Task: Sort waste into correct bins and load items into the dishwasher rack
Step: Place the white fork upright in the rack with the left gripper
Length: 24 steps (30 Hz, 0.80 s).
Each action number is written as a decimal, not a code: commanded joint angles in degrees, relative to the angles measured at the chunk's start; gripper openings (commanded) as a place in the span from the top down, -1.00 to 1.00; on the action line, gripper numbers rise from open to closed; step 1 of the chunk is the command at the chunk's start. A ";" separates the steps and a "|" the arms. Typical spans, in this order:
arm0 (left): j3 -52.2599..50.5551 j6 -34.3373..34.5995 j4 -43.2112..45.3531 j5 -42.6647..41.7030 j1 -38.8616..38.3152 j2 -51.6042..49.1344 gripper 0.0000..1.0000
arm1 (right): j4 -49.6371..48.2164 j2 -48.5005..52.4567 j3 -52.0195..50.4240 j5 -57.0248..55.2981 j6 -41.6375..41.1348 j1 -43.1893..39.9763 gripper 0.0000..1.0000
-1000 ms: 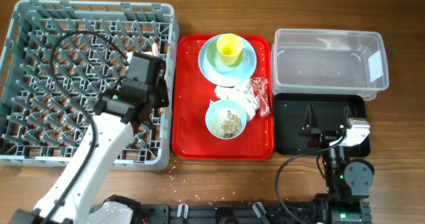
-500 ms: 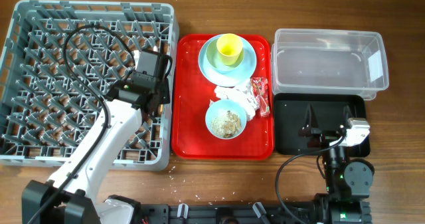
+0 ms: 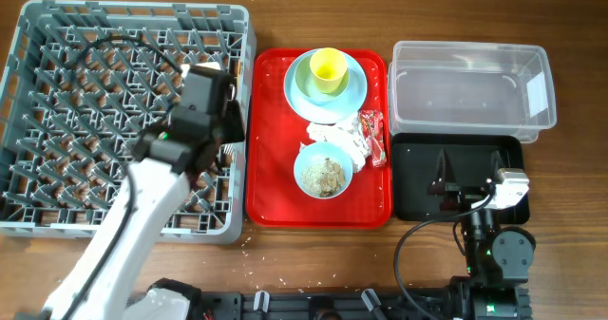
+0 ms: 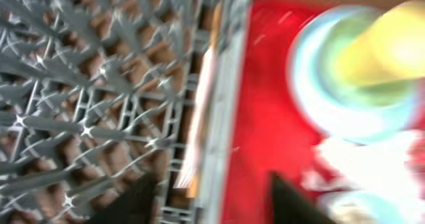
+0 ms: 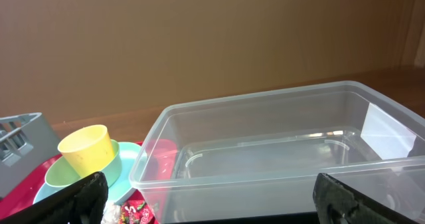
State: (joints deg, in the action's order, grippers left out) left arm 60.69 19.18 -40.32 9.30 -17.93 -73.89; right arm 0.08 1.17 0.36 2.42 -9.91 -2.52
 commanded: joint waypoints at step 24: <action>1.79 2.69 -3.58 2.08 0.20 16.74 -1.00 | -0.17 -0.15 -0.04 0.31 0.83 -0.17 -0.99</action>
State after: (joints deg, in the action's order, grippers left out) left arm 61.69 21.37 -43.75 10.66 -17.93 -56.36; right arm 0.05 1.17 0.36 2.42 -9.91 -2.52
